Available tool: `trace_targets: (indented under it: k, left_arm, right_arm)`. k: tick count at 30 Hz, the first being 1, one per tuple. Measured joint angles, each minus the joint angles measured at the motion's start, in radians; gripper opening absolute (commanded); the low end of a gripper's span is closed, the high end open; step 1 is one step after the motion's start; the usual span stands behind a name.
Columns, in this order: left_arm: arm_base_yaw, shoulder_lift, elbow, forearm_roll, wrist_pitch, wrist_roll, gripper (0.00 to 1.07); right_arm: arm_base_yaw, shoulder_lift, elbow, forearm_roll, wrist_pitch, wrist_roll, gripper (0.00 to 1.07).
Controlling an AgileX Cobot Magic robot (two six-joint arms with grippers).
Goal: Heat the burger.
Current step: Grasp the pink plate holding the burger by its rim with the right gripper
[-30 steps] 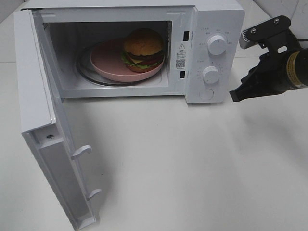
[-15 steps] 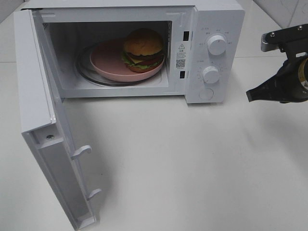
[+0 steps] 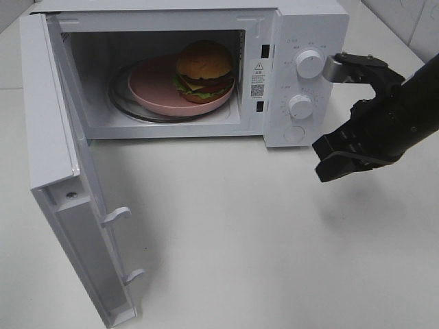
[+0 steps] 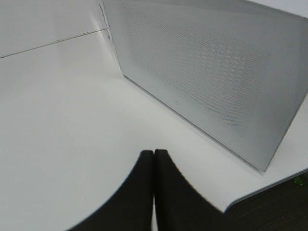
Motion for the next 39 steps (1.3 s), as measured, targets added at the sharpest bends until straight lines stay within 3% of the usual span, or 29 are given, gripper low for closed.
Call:
trace_targets:
  k: [5,12,16,20,32,34,39]
  left_arm:
    - [0.000,0.000,0.000,0.000,0.000,0.000,0.00]
    - [0.000,0.000,0.000,0.000,0.000,0.000,0.00]
    - [0.000,0.000,0.000,0.000,0.000,0.000,0.00]
    - [0.000,0.000,0.000,0.000,0.000,0.000,0.00]
    - [0.000,0.000,0.000,0.000,0.000,0.000,0.00]
    - [0.000,0.000,0.000,0.000,0.000,0.000,0.00]
    - [0.000,0.000,0.000,0.000,0.000,0.000,0.00]
  right_arm:
    - [0.006,0.000,-0.006,0.168,0.053,-0.179,0.12]
    - [0.090,0.000,-0.041,0.166,0.052,-0.239,0.16]
    - [0.229,0.000,-0.110,0.051,-0.034,-0.254,0.27]
    - [0.284,0.000,-0.147,-0.022,-0.077,-0.255,0.34]
    - [0.394,0.110,-0.301,-0.218,-0.107,-0.255,0.36]
    - [0.445,0.159,-0.347,-0.332,-0.114,-0.253,0.38]
    - [0.495,0.207,-0.395,-0.478,-0.139,-0.211,0.43]
